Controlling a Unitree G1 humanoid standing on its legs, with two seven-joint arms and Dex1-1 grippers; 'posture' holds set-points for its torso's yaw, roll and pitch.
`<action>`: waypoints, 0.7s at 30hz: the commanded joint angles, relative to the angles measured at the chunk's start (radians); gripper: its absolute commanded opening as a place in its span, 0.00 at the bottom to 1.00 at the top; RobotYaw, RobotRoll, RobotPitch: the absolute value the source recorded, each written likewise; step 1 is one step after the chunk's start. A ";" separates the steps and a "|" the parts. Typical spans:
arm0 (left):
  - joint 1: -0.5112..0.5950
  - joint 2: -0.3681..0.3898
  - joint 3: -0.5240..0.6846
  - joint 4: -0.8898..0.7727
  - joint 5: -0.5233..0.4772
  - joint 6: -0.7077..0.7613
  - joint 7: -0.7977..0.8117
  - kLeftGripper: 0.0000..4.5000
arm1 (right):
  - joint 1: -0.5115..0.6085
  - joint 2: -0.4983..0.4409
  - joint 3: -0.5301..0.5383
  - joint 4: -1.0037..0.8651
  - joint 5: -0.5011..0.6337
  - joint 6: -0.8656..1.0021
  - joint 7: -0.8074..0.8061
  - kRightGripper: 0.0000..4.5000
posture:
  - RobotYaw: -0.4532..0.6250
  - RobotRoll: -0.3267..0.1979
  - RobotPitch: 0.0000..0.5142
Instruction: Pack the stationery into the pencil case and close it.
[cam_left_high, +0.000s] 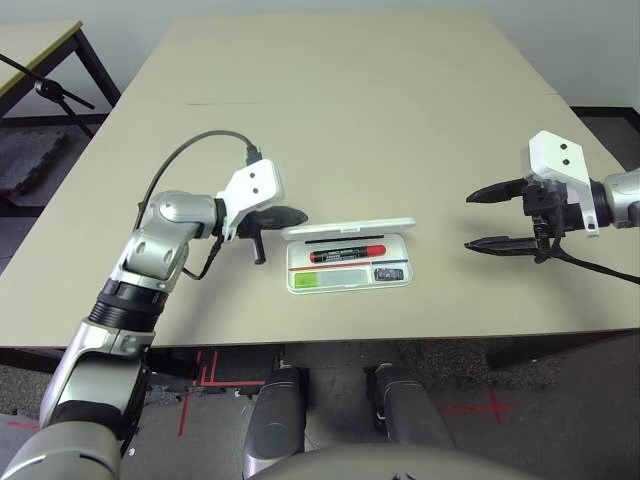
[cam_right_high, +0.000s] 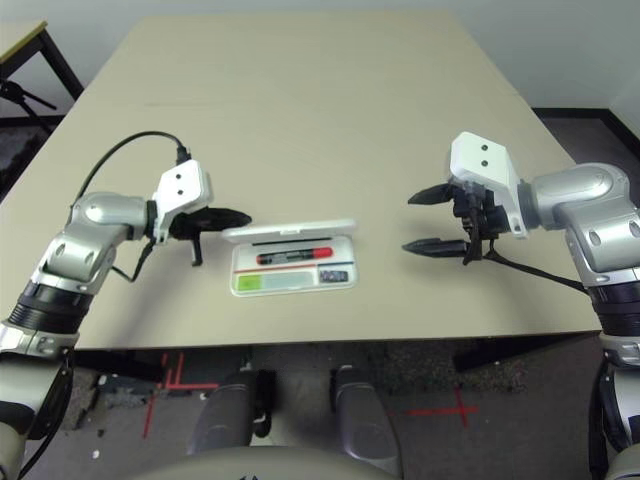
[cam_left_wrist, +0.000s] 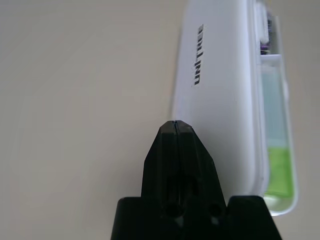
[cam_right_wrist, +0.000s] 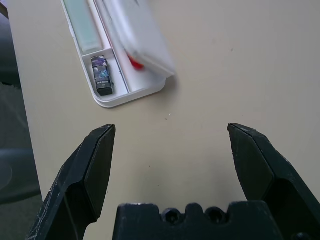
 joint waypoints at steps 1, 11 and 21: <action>0.021 -0.003 -0.052 -0.043 -0.008 0.032 -0.030 0.01 | -0.007 0.001 0.011 0.000 -0.005 0.000 0.000 1.00 | 0.45 0.62 0.20; 0.023 -0.065 -0.196 -0.089 0.035 0.037 -0.036 0.01 | -0.004 0.010 0.027 0.006 -0.022 -0.012 -0.001 1.00 | 0.45 0.62 0.20; 0.001 -0.074 -0.255 -0.034 0.109 0.012 -0.017 0.01 | 0.005 0.012 0.031 -0.009 -0.029 -0.007 -0.003 1.00 | 0.44 0.62 0.19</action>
